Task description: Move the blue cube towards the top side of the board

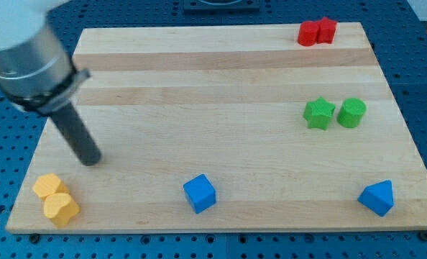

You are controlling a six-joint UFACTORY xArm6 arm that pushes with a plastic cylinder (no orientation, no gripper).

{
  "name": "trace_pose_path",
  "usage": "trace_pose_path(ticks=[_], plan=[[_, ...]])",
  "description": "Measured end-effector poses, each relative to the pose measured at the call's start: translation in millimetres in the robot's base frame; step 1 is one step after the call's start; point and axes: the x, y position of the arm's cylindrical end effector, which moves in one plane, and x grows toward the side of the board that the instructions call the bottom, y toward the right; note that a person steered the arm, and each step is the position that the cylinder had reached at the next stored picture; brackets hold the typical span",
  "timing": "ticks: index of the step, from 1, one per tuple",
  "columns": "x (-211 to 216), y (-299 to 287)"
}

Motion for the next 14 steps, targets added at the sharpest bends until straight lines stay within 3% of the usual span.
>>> trace_pose_path(ticks=[1, 2, 3, 5, 7, 8, 9, 10, 13, 14], plan=[[26.7, 37.6], [77.4, 50.7], [98.5, 59.1], [95.5, 161.6], [54.0, 129.2], [52.5, 141.1], [80.5, 172.1], [72.0, 188.0], [-16.6, 189.5], [23.4, 197.2]])
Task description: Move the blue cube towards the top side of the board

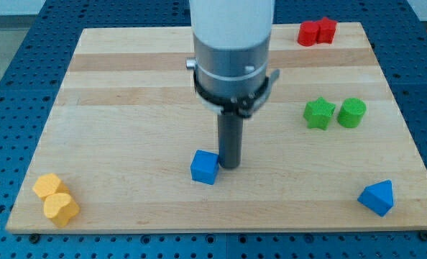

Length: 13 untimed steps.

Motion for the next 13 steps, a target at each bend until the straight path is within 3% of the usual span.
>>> trace_pose_path(ticks=[2, 5, 7, 9, 12, 13], plan=[[46.3, -23.7], [-6.8, -42.3], [-80.5, -75.6], [-94.3, -31.2], [-245.0, -65.6], [-277.2, -67.7]])
